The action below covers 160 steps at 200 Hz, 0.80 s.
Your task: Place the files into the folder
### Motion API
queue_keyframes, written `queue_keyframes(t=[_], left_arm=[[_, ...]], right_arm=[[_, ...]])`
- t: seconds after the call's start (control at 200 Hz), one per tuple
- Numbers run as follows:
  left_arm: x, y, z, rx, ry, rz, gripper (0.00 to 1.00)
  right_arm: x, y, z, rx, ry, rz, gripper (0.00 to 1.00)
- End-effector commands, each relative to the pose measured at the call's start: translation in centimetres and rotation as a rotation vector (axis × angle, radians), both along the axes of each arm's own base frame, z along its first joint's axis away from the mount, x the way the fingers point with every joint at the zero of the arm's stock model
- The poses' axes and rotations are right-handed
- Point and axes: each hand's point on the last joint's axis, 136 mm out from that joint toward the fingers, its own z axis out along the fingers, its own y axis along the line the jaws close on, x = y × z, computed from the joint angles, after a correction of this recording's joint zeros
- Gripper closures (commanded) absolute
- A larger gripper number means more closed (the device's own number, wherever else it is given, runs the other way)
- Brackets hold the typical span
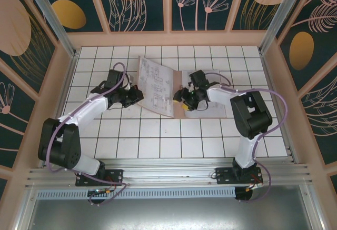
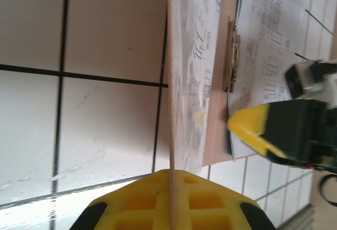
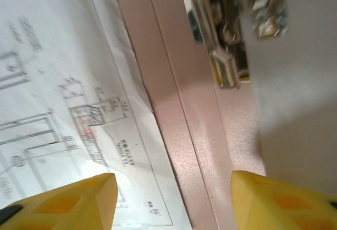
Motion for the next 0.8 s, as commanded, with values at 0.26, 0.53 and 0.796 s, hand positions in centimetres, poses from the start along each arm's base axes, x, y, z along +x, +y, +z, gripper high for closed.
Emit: queue_keyframes(t=[0.26, 0.53, 0.796], left_arm=[[-0.6, 5.3, 3.1, 0.352, -0.041, -0.002, 1.00], [0.7, 5.3, 5.7, 0.387, -0.075, -0.028, 1.00], [1.9, 1.0, 8.3, 0.266, -0.146, -0.090, 0.94]], right_arm=[[3.3, -12.9, 1.5, -0.005, -0.067, -0.296, 0.45], [2.6, -13.5, -2.7, -0.066, 0.027, -0.315, 0.51], [2.8, -10.4, -3.6, -0.034, 0.056, -0.256, 0.50]])
